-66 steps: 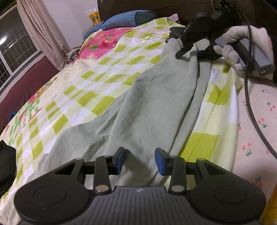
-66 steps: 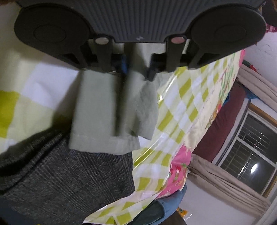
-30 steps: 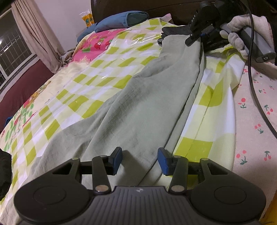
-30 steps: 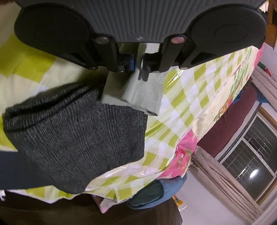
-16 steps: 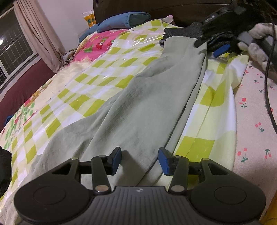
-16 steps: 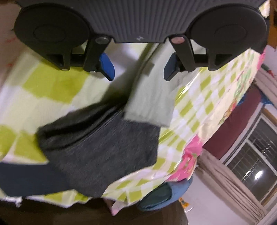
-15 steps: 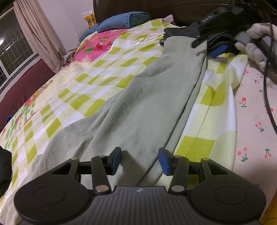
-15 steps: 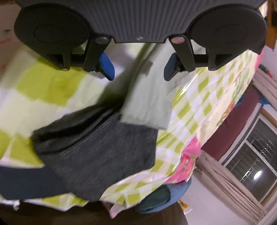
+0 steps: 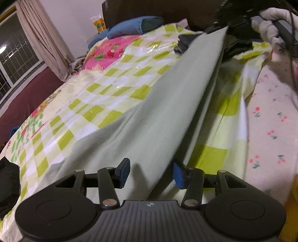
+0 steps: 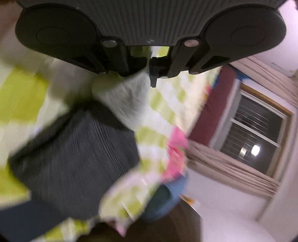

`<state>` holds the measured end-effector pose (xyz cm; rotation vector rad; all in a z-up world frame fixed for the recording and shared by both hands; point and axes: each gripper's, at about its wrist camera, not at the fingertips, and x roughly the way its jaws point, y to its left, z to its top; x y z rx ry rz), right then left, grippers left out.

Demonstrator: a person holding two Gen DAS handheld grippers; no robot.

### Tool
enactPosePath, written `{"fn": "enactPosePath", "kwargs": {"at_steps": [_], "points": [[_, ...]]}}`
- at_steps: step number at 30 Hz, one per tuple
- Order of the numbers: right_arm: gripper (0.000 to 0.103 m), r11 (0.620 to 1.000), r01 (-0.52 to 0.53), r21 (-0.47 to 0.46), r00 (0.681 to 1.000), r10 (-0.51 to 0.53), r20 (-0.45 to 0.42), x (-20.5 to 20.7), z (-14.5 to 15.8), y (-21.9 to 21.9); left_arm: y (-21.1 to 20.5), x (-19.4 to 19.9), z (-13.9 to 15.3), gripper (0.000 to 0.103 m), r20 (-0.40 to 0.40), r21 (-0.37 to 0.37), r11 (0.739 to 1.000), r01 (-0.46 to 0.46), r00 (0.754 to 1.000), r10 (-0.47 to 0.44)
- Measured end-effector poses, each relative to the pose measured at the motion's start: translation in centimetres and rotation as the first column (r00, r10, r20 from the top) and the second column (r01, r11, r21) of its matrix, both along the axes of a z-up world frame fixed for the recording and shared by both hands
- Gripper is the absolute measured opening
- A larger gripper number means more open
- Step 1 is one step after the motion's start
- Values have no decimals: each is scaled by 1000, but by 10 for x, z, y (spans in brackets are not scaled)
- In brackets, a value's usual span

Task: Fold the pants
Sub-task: 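Pull the pant leg end with the right gripper and release it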

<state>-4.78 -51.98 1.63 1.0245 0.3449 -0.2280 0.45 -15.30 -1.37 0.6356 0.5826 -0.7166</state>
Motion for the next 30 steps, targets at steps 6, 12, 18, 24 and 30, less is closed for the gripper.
{"fn": "enactPosePath", "kwargs": {"at_steps": [6, 12, 18, 24, 30], "points": [[5, 1000, -2, -14, 953, -3, -303, 9, -44, -19, 11, 2, -14, 77, -61, 10, 999, -52, 997, 52], [9, 997, 24, -68, 953, -43, -301, 0, -37, -14, 26, 1, -13, 78, -51, 30, 998, -47, 998, 48], [20, 950, 85, -299, 911, -196, -363, -17, -8, -5, 45, 1, -12, 81, -85, 4, 996, -94, 992, 94], [28, 813, -128, -568, 937, -89, -337, 7, 37, 50, 42, 7, 8, 81, -20, -1, 998, -70, 997, 70], [33, 687, -275, -673, 933, 21, -360, 40, 43, 99, 46, 16, 19, 81, -41, 41, 999, -29, 999, 30]]}}
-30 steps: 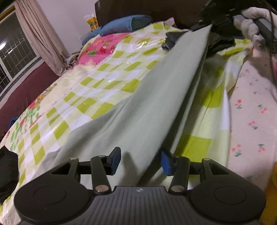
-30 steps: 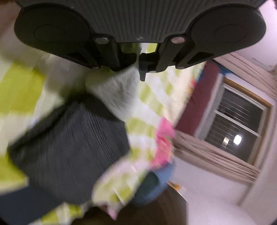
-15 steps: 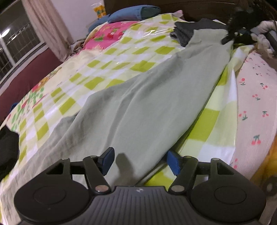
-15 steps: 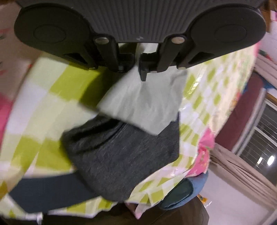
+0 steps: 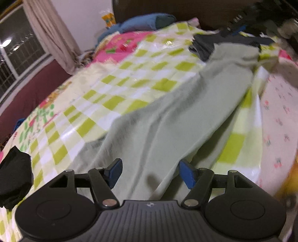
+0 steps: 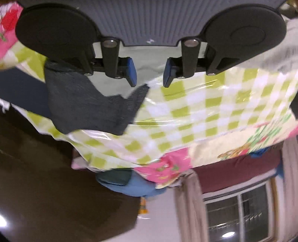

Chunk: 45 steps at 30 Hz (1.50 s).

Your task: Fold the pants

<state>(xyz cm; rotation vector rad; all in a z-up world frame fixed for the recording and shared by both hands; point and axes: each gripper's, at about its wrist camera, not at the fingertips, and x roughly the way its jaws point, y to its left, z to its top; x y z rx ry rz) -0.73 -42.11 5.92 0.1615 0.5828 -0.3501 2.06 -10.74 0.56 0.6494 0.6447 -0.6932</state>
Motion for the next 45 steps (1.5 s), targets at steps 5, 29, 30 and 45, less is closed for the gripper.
{"fn": "enactPosePath", "kwargs": {"at_steps": [5, 29, 30, 45], "points": [[36, 989, -119, 87, 990, 124, -66, 1, -9, 4, 4, -11, -16, 81, -98, 41, 998, 36, 995, -32], [46, 747, -562, 355, 738, 647, -193, 134, -45, 56, -49, 14, -30, 82, -155, -144, 987, 73, 983, -95], [46, 737, -571, 362, 721, 661, -208, 139, -51, 62, -48, 16, -31, 82, -161, -148, 987, 67, 983, -91], [5, 722, -624, 298, 630, 691, -355, 144, -63, 93, -41, 18, -34, 86, -161, -169, 985, 42, 984, -69]]}}
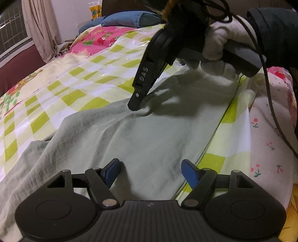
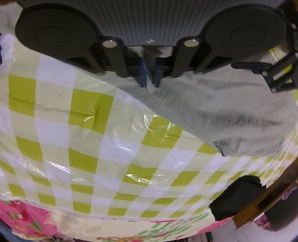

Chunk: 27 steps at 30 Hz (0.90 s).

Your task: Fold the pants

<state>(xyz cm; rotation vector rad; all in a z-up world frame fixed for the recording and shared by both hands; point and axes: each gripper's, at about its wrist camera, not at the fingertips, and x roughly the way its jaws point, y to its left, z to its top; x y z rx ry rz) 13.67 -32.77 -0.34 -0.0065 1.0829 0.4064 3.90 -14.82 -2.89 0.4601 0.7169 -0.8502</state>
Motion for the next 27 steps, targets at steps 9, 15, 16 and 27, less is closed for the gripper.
{"fn": "enactPosePath", "kwargs": {"at_steps": [9, 15, 16, 27], "points": [[6, 997, 72, 38, 981, -78, 180, -2, 34, -3, -1, 4, -4, 90, 7, -3, 1000, -26, 1000, 26], [15, 962, 266, 54, 944, -272, 185, -4, 27, -43, 2, 7, -3, 94, -8, -6, 999, -45, 999, 45], [15, 944, 317, 87, 922, -328, 207, -16, 34, -57, 2, 6, -3, 94, -3, -5, 999, -43, 999, 43], [12, 832, 551, 69, 825, -555, 108, -92, -12, -114, -17, 3, -1, 94, 32, 48, 999, -16, 999, 15]]}}
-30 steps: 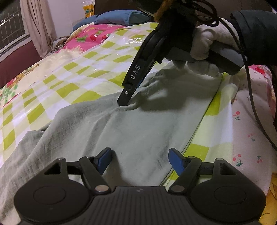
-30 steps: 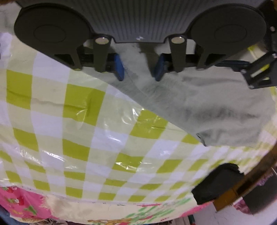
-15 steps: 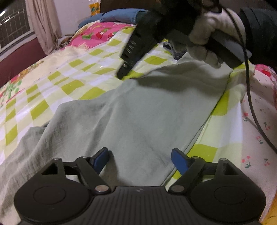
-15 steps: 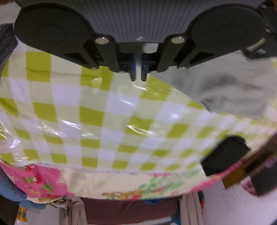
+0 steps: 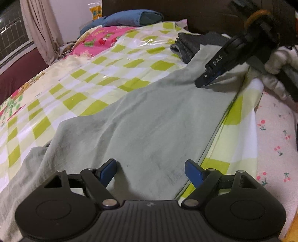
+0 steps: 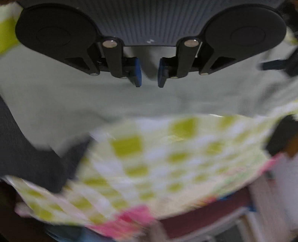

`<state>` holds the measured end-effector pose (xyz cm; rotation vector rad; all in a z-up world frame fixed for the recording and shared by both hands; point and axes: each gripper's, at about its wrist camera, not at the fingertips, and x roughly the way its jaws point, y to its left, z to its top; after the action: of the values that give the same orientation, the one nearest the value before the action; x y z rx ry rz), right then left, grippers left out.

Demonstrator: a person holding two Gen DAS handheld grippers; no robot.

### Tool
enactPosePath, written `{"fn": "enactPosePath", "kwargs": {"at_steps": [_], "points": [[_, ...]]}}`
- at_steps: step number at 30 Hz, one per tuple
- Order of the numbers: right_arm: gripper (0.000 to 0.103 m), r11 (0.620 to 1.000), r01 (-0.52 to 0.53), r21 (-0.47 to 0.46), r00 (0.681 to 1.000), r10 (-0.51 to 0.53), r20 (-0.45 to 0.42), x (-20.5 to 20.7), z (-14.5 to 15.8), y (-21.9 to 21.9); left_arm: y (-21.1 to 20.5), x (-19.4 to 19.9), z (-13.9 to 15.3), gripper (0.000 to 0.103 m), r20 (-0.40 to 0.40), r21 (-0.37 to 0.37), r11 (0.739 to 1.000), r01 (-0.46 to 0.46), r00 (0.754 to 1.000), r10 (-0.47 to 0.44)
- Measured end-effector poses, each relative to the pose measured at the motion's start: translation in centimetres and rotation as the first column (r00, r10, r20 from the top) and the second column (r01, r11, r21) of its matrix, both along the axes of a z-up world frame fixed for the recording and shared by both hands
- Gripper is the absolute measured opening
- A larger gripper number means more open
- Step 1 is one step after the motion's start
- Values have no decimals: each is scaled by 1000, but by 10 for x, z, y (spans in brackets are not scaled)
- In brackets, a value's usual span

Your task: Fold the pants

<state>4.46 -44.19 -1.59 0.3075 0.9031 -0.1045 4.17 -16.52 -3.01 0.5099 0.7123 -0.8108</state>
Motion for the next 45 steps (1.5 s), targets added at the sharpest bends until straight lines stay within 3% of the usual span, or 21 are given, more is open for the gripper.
{"fn": "enactPosePath", "kwargs": {"at_steps": [2, 3, 6, 11, 12, 14, 18, 25, 26, 27, 29, 36, 38, 41, 43, 45], "points": [[13, 993, 77, 84, 996, -80, 31, -5, 1, -18, -3, 0, 3, 94, 9, 18, 1000, -4, 1000, 4], [20, 989, 109, 102, 992, -114, 48, -11, 6, -23, -3, -1, 5, 94, 19, 26, 1000, -5, 1000, 5], [24, 981, 185, 62, 972, -192, 134, -44, 25, -35, -5, -5, 4, 94, 30, 52, 999, 5, 1000, -6], [28, 918, 386, 96, 888, -398, 230, -107, 35, -72, -8, -7, 1, 95, 44, 68, 998, -9, 999, 6], [33, 901, 419, 108, 873, -433, 226, -114, 34, -79, -7, -6, 1, 95, 40, 67, 998, -18, 999, 15], [34, 867, 461, 189, 852, -492, 180, -127, 27, -93, -7, -6, 1, 96, 31, 67, 997, -34, 999, 32], [34, 842, 421, 336, 858, -490, 154, -140, 16, -96, -9, -9, 1, 96, 49, 80, 996, -40, 998, 36], [35, 864, 433, 255, 854, -485, 191, -125, 12, -93, -12, -12, 2, 96, 72, 105, 994, -39, 997, 31], [31, 868, 436, 239, 852, -483, 200, -127, 14, -94, -12, -13, 2, 96, 73, 107, 993, -38, 997, 31], [18, 868, 438, 234, 849, -485, 212, -128, 16, -94, -12, -13, 2, 96, 75, 110, 993, -38, 997, 30], [5, 867, 437, 238, 843, -487, 228, -130, 19, -94, -12, -14, 2, 96, 78, 113, 993, -37, 997, 28], [2, 869, 427, 248, 850, -480, 219, -124, 22, -97, -13, -13, 2, 96, 78, 113, 993, -36, 997, 27], [2, 884, 373, 282, 848, -448, 283, -121, 36, -92, -13, -14, 2, 96, 82, 118, 992, -32, 996, 22], [2, 916, 307, 260, 814, -394, 427, -126, 66, -84, -13, -15, 2, 96, 94, 126, 992, -23, 996, 11], [2, 919, 329, 218, 825, -392, 407, -122, 62, -90, -13, -15, 2, 96, 91, 119, 993, -17, 996, 6], [2, 905, 389, 173, 858, -424, 291, -112, 35, -101, -13, -15, 2, 96, 88, 112, 994, -19, 996, 9]]}}
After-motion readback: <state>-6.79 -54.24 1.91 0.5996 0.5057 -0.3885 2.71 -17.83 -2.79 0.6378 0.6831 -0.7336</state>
